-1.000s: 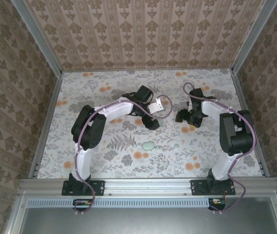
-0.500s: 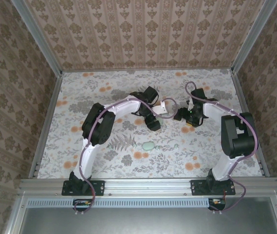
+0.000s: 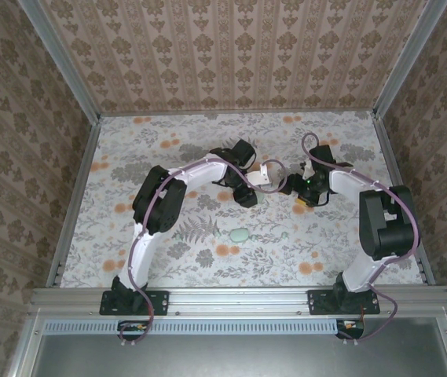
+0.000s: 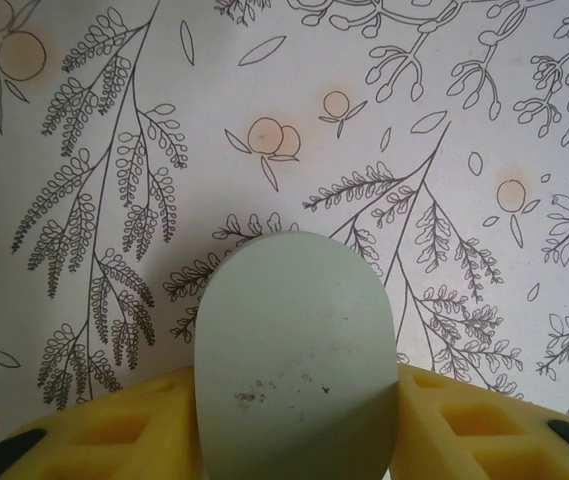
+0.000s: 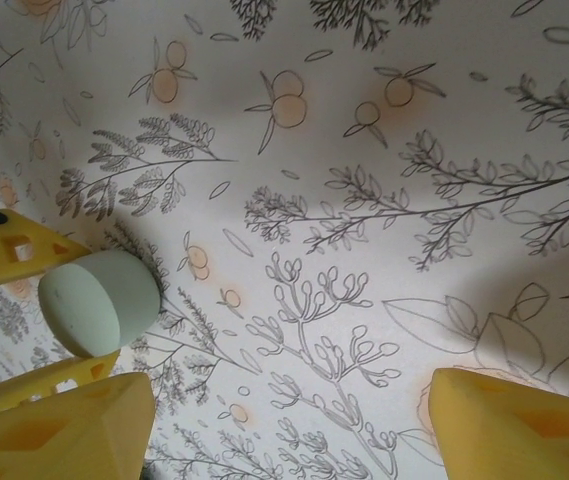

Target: Insert the wireless bluetooth earbuds into the charging case

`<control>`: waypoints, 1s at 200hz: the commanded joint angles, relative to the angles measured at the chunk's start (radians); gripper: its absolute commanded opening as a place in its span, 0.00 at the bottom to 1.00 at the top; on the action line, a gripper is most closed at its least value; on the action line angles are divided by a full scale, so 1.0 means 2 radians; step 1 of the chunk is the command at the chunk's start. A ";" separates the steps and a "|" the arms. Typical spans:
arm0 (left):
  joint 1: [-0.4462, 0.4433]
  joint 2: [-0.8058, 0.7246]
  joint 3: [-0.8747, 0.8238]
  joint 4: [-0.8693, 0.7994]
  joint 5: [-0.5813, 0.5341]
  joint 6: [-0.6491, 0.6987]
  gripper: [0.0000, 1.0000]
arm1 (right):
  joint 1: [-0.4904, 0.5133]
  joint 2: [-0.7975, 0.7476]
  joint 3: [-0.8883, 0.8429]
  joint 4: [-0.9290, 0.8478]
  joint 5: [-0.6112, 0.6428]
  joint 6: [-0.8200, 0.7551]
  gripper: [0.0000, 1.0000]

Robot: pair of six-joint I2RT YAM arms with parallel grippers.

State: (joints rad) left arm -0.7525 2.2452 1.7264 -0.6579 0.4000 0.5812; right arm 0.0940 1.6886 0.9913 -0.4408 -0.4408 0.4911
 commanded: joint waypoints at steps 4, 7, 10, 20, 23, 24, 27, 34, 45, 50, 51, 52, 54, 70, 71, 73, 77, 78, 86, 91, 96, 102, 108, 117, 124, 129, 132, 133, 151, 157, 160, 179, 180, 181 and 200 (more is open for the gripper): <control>-0.001 -0.008 -0.022 0.012 -0.001 0.013 0.45 | -0.004 -0.024 -0.008 0.012 -0.034 0.018 0.73; -0.001 -0.011 -0.025 0.015 0.001 0.013 0.44 | -0.004 -0.026 -0.009 0.012 -0.035 0.019 0.73; -0.001 -0.013 -0.027 0.017 0.003 0.014 0.43 | -0.004 -0.028 -0.010 0.013 -0.036 0.020 0.73; 0.000 -0.019 -0.033 0.022 0.009 0.015 0.41 | -0.004 -0.034 -0.014 0.014 -0.039 0.021 0.73; 0.001 -0.021 -0.034 0.023 0.010 0.015 0.40 | -0.004 -0.036 -0.015 0.013 -0.040 0.022 0.73; 0.001 -0.021 -0.035 0.023 0.011 0.015 0.40 | -0.004 -0.036 -0.016 0.013 -0.040 0.022 0.73; 0.001 -0.022 -0.035 0.024 0.012 0.015 0.38 | -0.005 -0.038 -0.017 0.013 -0.041 0.023 0.73; 0.002 -0.025 -0.036 0.023 0.016 0.015 0.36 | -0.005 -0.040 -0.018 0.015 -0.043 0.024 0.73; 0.003 -0.029 -0.038 0.022 0.019 0.014 0.32 | -0.005 -0.043 -0.021 0.016 -0.050 0.027 0.73; 0.003 -0.031 -0.039 0.022 0.020 0.014 0.30 | -0.005 -0.043 -0.023 0.019 -0.055 0.030 0.73; 0.003 -0.031 -0.039 0.022 0.021 0.013 0.30 | -0.005 -0.043 -0.024 0.019 -0.056 0.030 0.73; 0.004 -0.031 -0.039 0.022 0.021 0.014 0.29 | -0.005 -0.044 -0.024 0.020 -0.057 0.031 0.73; 0.004 -0.032 -0.040 0.022 0.021 0.013 0.29 | -0.005 -0.044 -0.024 0.020 -0.059 0.033 0.73; 0.004 -0.040 -0.043 0.022 0.024 0.010 0.27 | -0.005 -0.047 -0.032 0.035 -0.080 0.046 0.72; 0.004 -0.041 -0.044 0.022 0.024 0.010 0.27 | -0.005 -0.047 -0.032 0.036 -0.080 0.047 0.72; 0.005 -0.043 -0.044 0.022 0.025 0.010 0.27 | -0.005 -0.047 -0.034 0.038 -0.084 0.048 0.72; 0.004 -0.045 -0.045 0.022 0.026 0.008 0.27 | -0.005 -0.049 -0.036 0.044 -0.090 0.052 0.72; 0.004 -0.046 -0.045 0.022 0.026 0.008 0.27 | -0.005 -0.050 -0.036 0.045 -0.091 0.053 0.72; 0.005 -0.053 -0.048 0.023 0.030 0.005 0.27 | -0.004 -0.053 -0.041 0.054 -0.101 0.062 0.72; 0.006 -0.057 -0.049 0.022 0.033 0.002 0.27 | -0.004 -0.055 -0.044 0.061 -0.107 0.067 0.72; 0.007 -0.062 -0.051 0.022 0.037 -0.001 0.27 | -0.003 -0.059 -0.048 0.066 -0.112 0.073 0.72; 0.009 -0.069 -0.054 0.022 0.043 -0.006 0.26 | -0.003 -0.063 -0.051 0.069 -0.116 0.078 0.72; 0.010 -0.075 -0.057 0.021 0.050 -0.011 0.26 | -0.001 -0.069 -0.055 0.069 -0.118 0.083 0.72; 0.013 -0.088 -0.064 0.022 0.060 -0.020 0.26 | 0.003 -0.081 -0.061 0.069 -0.120 0.088 0.72; 0.014 -0.099 -0.071 0.024 0.067 -0.027 0.26 | 0.006 -0.094 -0.066 0.069 -0.120 0.092 0.72; 0.015 -0.107 -0.077 0.025 0.071 -0.030 0.26 | 0.009 -0.103 -0.069 0.069 -0.120 0.096 0.73; 0.015 -0.112 -0.081 0.026 0.074 -0.032 0.25 | 0.010 -0.107 -0.072 0.069 -0.120 0.097 0.73; 0.015 -0.112 -0.083 0.026 0.074 -0.033 0.26 | 0.010 -0.109 -0.073 0.069 -0.120 0.099 0.73; 0.016 -0.143 -0.105 0.030 0.084 -0.041 0.25 | 0.018 -0.144 -0.083 0.067 -0.121 0.111 0.73; 0.016 -0.153 -0.111 0.029 0.087 -0.044 0.25 | 0.021 -0.158 -0.085 0.065 -0.122 0.115 0.73; 0.016 -0.158 -0.113 0.029 0.088 -0.045 0.25 | 0.023 -0.166 -0.085 0.065 -0.122 0.117 0.73; 0.017 -0.186 -0.129 0.029 0.104 -0.056 0.25 | 0.035 -0.198 -0.087 0.063 -0.123 0.128 0.73; 0.017 -0.187 -0.130 0.029 0.105 -0.056 0.25 | 0.036 -0.199 -0.087 0.063 -0.123 0.129 0.73; 0.017 -0.189 -0.131 0.029 0.105 -0.056 0.25 | 0.037 -0.201 -0.087 0.063 -0.123 0.130 0.73; 0.017 -0.213 -0.140 0.024 0.118 -0.065 0.24 | 0.051 -0.221 -0.086 0.065 -0.123 0.140 0.74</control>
State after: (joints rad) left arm -0.7219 1.8874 1.4776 -0.5919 0.5571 0.4976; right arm 0.1631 1.3025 0.8280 -0.3168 -0.6609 0.7193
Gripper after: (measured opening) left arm 0.361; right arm 0.736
